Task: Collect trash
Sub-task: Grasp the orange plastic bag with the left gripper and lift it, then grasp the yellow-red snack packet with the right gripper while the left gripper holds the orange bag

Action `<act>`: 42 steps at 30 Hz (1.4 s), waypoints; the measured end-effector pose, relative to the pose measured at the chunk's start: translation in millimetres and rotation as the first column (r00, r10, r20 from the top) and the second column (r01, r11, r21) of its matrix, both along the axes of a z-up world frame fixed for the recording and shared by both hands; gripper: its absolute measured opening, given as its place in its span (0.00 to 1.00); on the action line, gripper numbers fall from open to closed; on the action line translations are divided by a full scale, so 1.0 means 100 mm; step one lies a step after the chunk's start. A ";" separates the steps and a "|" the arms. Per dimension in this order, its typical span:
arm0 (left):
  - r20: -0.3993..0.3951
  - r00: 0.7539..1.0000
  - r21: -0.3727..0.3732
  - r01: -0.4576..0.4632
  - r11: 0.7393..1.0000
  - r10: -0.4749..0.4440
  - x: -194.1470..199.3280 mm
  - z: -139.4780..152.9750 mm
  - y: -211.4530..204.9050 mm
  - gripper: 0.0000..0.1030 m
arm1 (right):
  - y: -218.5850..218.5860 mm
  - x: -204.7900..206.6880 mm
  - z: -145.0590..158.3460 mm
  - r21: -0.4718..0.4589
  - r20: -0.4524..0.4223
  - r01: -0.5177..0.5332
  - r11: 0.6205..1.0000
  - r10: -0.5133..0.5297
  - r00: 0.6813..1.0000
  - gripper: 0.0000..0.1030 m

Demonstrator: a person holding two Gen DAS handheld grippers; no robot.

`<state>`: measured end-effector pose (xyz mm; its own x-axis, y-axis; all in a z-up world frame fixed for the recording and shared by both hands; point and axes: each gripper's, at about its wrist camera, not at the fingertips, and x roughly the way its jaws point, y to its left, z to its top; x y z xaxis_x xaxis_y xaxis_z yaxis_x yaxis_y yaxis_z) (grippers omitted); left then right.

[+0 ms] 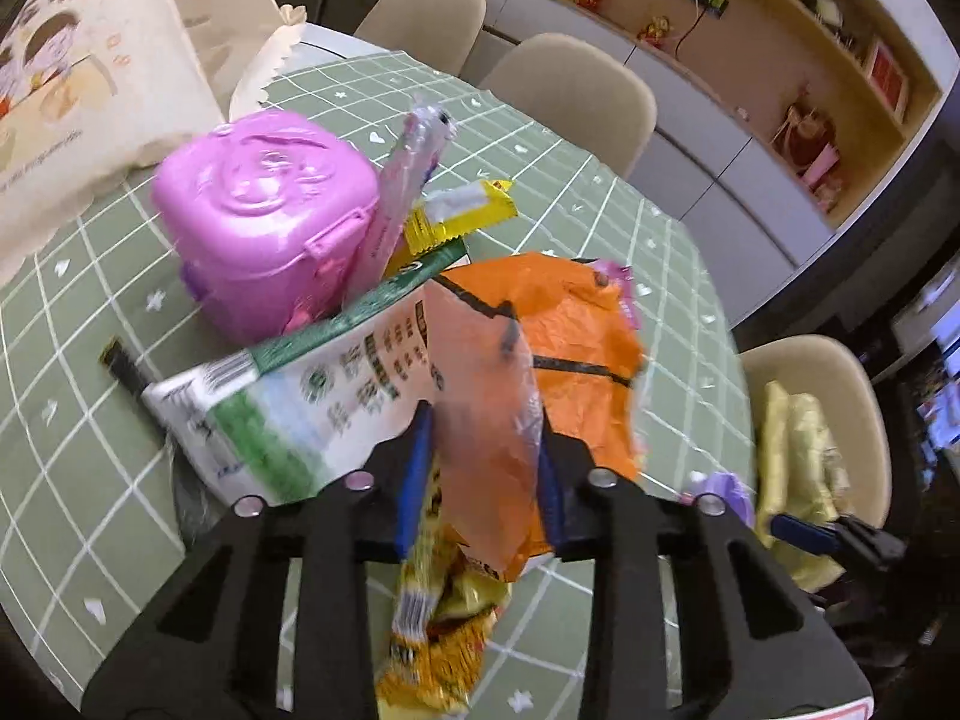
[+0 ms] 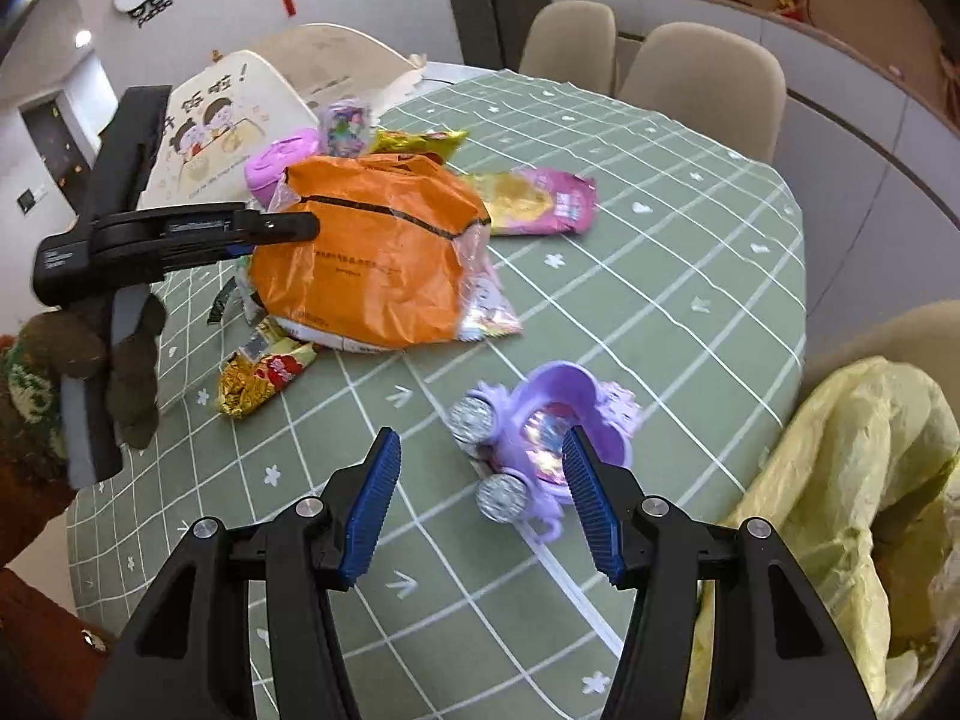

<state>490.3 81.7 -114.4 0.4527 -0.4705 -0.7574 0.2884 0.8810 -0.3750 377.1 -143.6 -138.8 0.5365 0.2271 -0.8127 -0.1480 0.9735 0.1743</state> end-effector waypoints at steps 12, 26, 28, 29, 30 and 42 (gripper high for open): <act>0.029 0.947 -0.083 -0.316 0.945 0.320 -0.85 0.34 1.32 0.23 | 0.73 0.20 -0.12 0.087 -0.029 -0.143 0.986 0.146 0.989 0.52; -0.074 0.917 -0.008 -0.393 0.920 0.391 -1.67 0.00 1.93 0.33 | 1.38 0.87 -0.50 0.096 -0.068 -0.006 0.995 0.012 0.998 0.50; -0.073 0.923 -0.010 -0.379 0.925 0.377 -1.69 0.00 1.96 0.39 | 1.44 0.89 -0.50 0.082 -0.053 -0.021 0.996 0.026 0.998 0.45; -0.075 0.926 -0.013 -0.373 0.928 0.371 -1.69 -0.01 1.96 0.43 | 1.49 0.88 -0.48 0.062 -0.039 -0.042 0.997 0.044 0.998 0.39; -0.077 0.929 -0.018 -0.365 0.931 0.363 -1.68 -0.03 1.97 0.44 | 1.51 0.87 -0.47 0.043 -0.031 -0.055 0.998 0.056 0.998 0.26; -0.136 0.919 -0.003 -0.373 0.928 0.369 -1.46 -0.24 1.99 0.49 | 1.13 0.30 -0.21 0.022 0.009 -0.014 1.000 0.014 1.000 0.15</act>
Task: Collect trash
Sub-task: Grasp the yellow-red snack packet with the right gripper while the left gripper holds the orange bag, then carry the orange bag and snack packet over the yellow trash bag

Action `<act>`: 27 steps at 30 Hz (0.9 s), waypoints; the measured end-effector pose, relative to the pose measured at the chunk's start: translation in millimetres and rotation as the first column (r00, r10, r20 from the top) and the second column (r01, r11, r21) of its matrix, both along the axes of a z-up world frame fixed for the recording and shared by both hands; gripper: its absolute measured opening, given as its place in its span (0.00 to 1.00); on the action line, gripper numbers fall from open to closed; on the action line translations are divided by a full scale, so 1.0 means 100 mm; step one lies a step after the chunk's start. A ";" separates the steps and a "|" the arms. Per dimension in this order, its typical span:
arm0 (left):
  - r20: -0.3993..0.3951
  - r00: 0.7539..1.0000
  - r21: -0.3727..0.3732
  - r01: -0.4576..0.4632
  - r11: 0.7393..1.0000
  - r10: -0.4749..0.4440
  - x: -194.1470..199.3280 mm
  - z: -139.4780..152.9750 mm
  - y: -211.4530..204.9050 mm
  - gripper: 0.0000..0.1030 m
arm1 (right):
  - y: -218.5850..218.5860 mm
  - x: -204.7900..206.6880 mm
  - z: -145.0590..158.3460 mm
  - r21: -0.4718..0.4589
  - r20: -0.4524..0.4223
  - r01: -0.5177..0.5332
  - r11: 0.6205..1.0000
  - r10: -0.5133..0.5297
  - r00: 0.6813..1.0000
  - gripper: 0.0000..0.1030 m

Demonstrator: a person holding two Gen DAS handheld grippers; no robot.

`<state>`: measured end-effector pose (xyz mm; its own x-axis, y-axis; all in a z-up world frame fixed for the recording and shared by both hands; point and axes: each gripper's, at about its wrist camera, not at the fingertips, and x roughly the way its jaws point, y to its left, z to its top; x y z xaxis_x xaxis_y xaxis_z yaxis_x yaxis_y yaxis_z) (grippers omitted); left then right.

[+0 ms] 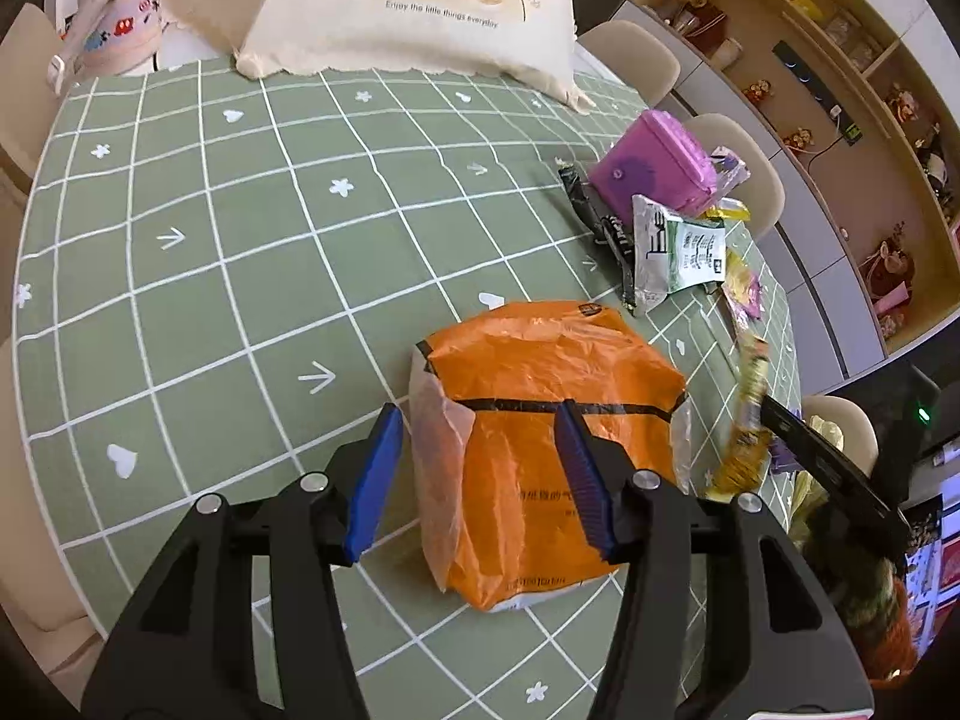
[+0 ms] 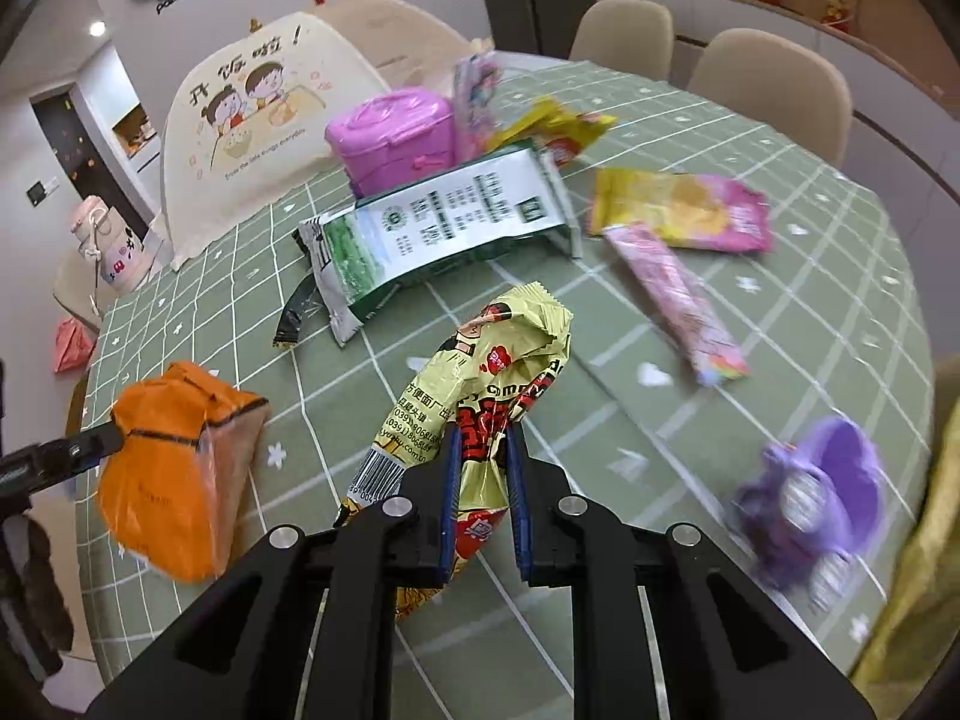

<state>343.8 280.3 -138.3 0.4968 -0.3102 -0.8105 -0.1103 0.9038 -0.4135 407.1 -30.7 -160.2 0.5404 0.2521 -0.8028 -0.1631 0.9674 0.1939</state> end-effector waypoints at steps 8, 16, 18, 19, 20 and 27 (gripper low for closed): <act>-0.002 0.999 0.016 0.038 0.999 -0.038 0.10 0.01 -0.21 0.20 | -0.31 -0.32 0.29 -0.004 0.047 0.052 0.999 -0.052 0.998 0.15; 0.106 0.988 0.061 0.106 0.992 -0.112 0.12 0.38 -0.56 0.19 | -0.46 -0.51 0.52 -0.027 0.102 0.052 0.998 -0.049 0.994 0.15; 0.133 0.983 0.085 0.120 0.989 -0.130 0.13 0.47 -0.64 0.19 | -0.51 -0.55 0.58 -0.034 0.123 0.050 0.998 -0.046 0.991 0.15; 0.152 0.978 0.104 0.127 0.986 -0.142 0.13 0.54 -0.70 0.19 | -0.53 -0.56 0.61 -0.036 0.134 0.047 0.998 -0.042 0.990 0.15; 0.164 0.975 0.114 0.133 0.985 -0.150 0.15 0.58 -0.74 0.19 | -0.54 -0.57 0.63 -0.038 0.140 0.045 0.998 -0.039 0.989 0.15; 0.226 0.955 0.111 0.171 0.979 -0.193 0.23 0.85 -1.06 0.19 | -0.72 -0.63 0.82 -0.068 0.190 0.041 0.997 -0.028 0.981 0.15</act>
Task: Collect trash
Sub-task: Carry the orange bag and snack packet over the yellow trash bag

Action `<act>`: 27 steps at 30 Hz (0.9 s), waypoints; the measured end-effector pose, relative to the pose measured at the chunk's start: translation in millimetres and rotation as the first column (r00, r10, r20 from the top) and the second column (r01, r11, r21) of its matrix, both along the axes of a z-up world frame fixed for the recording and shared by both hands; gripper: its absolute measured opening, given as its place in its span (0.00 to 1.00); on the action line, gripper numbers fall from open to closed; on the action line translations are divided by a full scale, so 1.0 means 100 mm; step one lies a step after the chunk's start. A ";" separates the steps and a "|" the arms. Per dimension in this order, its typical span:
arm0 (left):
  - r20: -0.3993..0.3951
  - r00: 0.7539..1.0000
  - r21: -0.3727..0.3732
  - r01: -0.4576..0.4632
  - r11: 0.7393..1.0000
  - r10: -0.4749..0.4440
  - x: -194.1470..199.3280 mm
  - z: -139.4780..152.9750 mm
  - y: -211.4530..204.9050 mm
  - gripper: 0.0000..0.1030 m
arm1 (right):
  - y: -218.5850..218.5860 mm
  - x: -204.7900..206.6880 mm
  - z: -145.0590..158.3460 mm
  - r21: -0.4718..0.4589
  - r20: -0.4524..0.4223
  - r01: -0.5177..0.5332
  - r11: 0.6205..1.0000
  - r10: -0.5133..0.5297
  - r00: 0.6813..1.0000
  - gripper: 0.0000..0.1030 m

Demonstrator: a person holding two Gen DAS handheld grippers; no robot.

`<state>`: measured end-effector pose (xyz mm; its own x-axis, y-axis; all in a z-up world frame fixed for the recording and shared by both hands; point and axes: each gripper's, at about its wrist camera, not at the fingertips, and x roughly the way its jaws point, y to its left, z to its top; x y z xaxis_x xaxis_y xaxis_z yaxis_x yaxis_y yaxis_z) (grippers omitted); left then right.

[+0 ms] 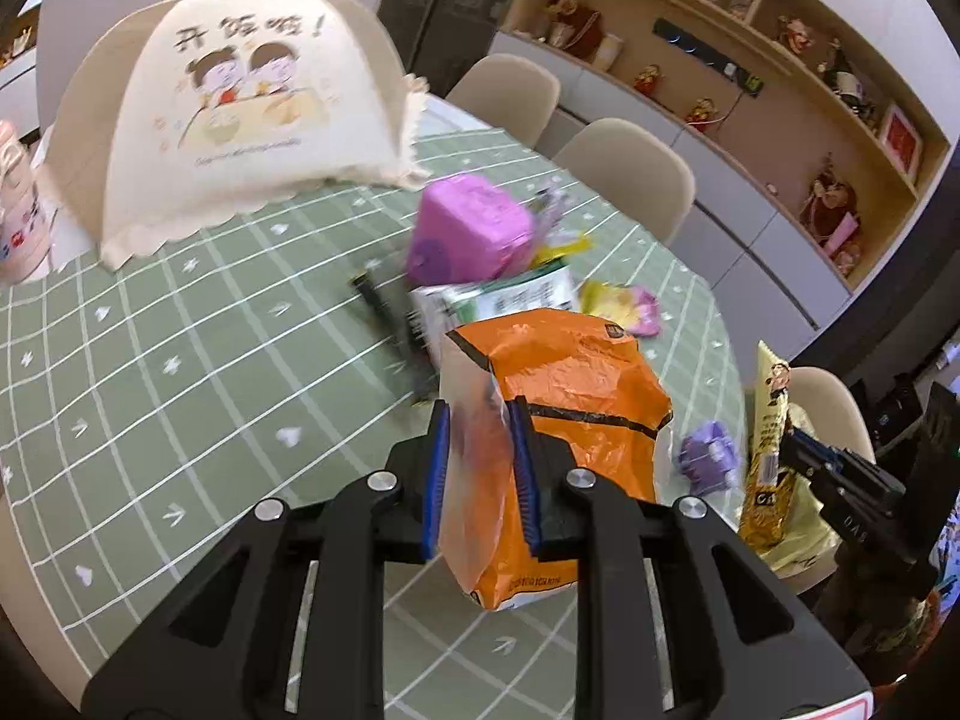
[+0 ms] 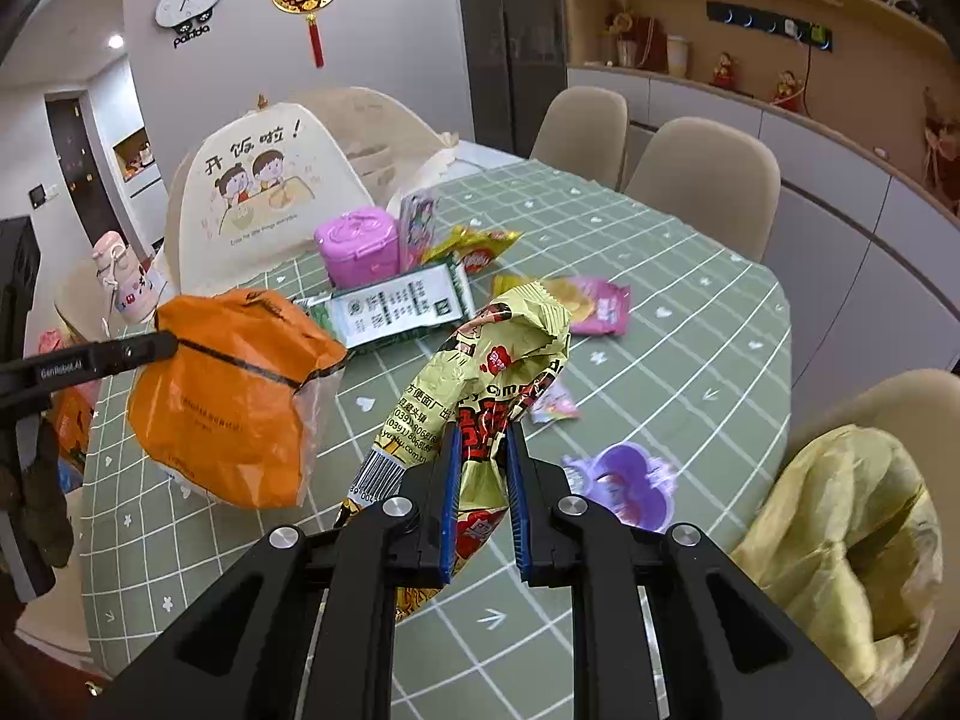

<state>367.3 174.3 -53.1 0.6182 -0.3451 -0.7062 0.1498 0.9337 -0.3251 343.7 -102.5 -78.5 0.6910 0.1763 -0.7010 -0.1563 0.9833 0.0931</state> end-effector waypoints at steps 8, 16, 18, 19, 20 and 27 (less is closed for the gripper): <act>0.062 0.997 -0.028 0.052 0.998 -0.050 0.16 0.30 -0.50 0.19 | -0.49 -0.05 0.22 -0.001 0.054 0.052 0.999 -0.052 0.997 0.15; 0.089 0.980 -0.031 0.181 0.983 -0.178 0.28 0.47 -1.36 0.19 | -1.20 -0.21 0.40 0.020 0.116 0.143 0.989 -0.145 0.983 0.15; 0.087 0.973 -0.028 0.216 0.976 -0.213 0.27 0.47 -1.60 0.19 | -1.38 -0.27 0.42 0.025 0.126 0.171 0.985 -0.173 0.977 0.15; 0.083 0.967 -0.030 0.243 0.970 -0.240 0.28 0.47 -1.78 0.19 | -1.47 -0.31 0.42 0.027 0.131 0.185 0.982 -0.187 0.974 0.15; 0.079 0.963 -0.033 0.260 0.965 -0.257 0.29 0.46 -1.91 0.19 | -1.61 -0.35 0.43 0.029 0.136 0.205 0.978 -0.207 0.969 0.15; 0.069 0.910 -0.050 0.413 0.909 -0.409 0.24 0.38 -2.94 0.19 | -2.43 -0.70 0.45 0.023 0.158 0.327 0.945 -0.327 0.932 0.15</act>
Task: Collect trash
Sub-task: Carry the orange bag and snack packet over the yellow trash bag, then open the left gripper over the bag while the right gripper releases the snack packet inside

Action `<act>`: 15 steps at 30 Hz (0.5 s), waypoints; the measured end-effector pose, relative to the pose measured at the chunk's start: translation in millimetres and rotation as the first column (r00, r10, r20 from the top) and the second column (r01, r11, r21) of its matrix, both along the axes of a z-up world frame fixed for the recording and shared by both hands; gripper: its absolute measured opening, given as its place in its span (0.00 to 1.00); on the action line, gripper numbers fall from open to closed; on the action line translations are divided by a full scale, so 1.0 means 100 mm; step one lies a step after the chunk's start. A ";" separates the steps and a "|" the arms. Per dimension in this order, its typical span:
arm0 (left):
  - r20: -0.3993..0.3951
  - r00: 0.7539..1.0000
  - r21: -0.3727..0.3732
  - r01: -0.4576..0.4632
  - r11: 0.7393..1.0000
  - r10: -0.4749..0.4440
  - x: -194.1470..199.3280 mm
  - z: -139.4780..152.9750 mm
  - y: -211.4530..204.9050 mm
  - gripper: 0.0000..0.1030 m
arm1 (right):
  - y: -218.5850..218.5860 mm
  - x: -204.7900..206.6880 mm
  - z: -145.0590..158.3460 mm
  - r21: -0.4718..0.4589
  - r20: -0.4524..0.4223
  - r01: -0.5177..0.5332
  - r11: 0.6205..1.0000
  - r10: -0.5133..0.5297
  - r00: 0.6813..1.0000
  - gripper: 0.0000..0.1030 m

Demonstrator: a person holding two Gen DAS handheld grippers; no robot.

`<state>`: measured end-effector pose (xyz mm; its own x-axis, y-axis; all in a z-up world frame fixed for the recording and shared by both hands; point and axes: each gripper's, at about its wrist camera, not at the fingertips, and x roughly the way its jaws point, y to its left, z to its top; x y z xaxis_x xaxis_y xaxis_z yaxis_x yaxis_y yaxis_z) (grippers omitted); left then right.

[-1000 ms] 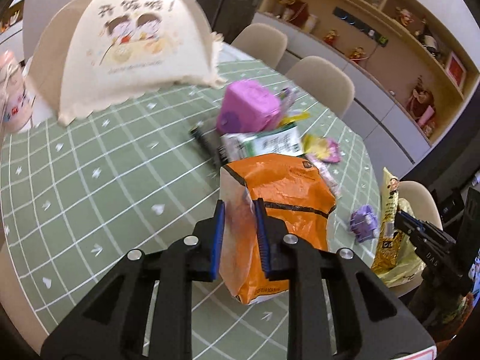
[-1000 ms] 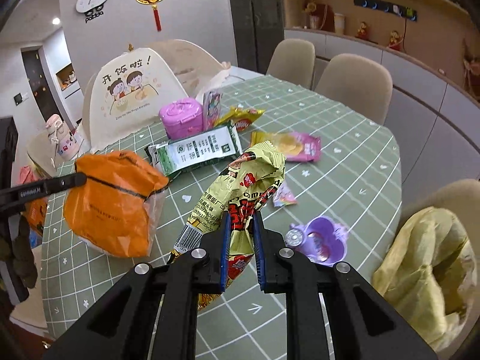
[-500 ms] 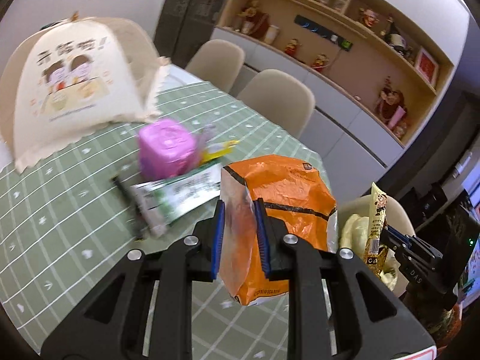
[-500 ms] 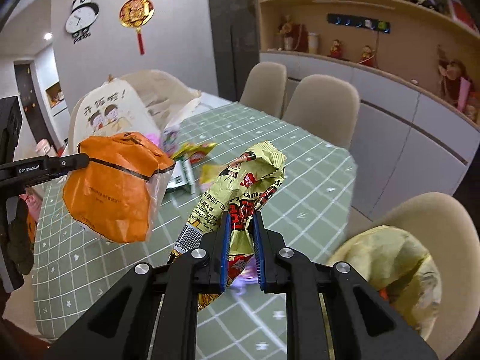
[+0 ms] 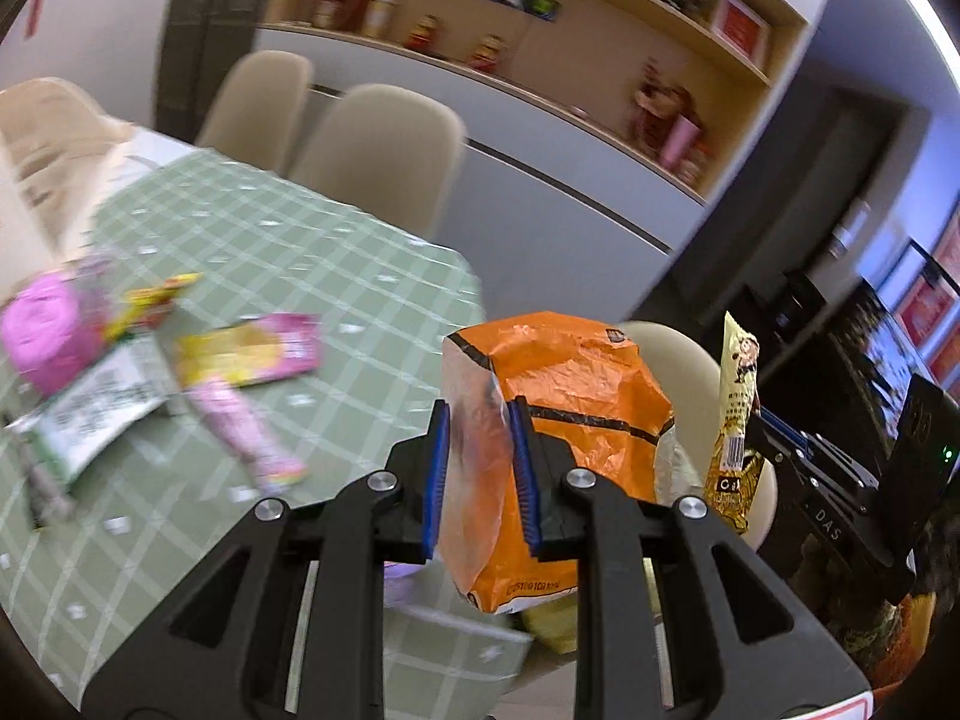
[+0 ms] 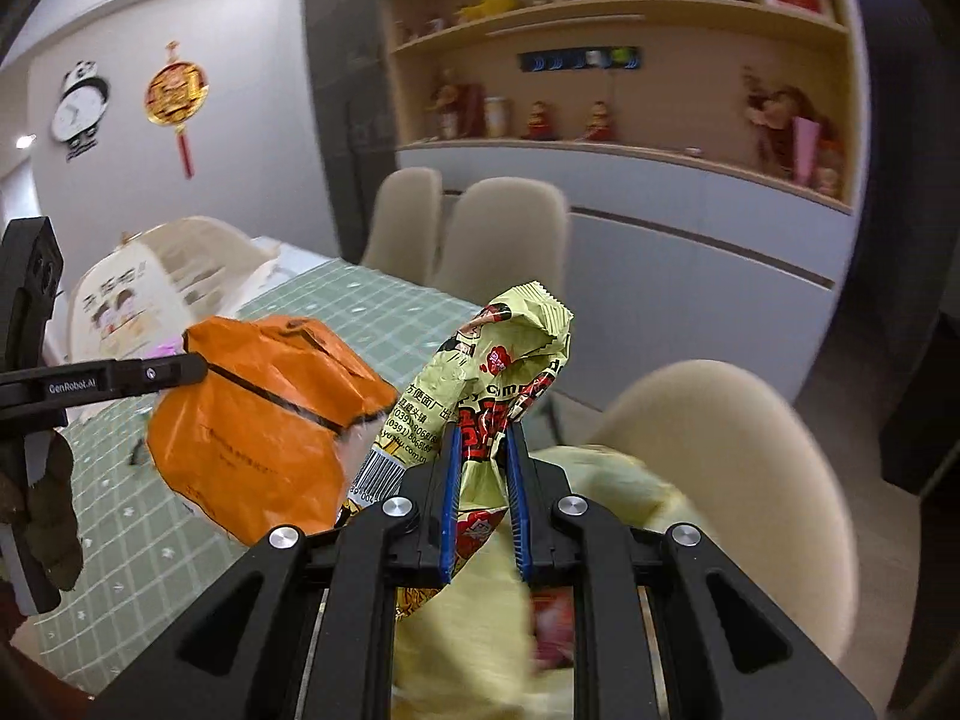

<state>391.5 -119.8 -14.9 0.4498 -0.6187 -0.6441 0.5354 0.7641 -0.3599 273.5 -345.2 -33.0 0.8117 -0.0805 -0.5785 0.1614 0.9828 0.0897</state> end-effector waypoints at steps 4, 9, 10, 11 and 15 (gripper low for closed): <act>-0.007 0.997 0.009 0.080 0.997 -0.080 -0.07 -0.12 -0.58 0.19 | -0.36 -0.19 -0.01 -0.011 0.002 0.056 0.998 -0.056 0.998 0.15; -0.046 0.989 0.036 0.145 0.989 -0.143 -0.07 -0.33 -1.08 0.19 | -0.66 -0.31 -0.06 -0.006 -0.003 0.092 0.996 -0.092 0.996 0.15; -0.054 0.987 0.040 0.150 0.988 -0.148 -0.07 -0.37 -1.14 0.19 | -0.71 -0.33 -0.08 -0.003 -0.008 0.095 0.995 -0.095 0.995 0.15; -0.063 0.986 0.046 0.159 0.986 -0.156 -0.06 -0.42 -1.22 0.19 | -0.73 -0.34 -0.10 0.000 -0.013 0.097 0.995 -0.097 0.995 0.15; -0.077 0.980 0.057 0.187 0.981 -0.183 -0.08 -0.56 -1.42 0.22 | -0.82 -0.29 -0.24 0.021 -0.048 0.090 0.996 -0.089 0.995 0.15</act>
<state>383.3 -261.6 -71.1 0.2833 -0.6438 -0.7109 0.6446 0.6766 -0.3559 244.1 -427.1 -56.9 0.7738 -0.1382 -0.6181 0.2534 0.9620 0.1021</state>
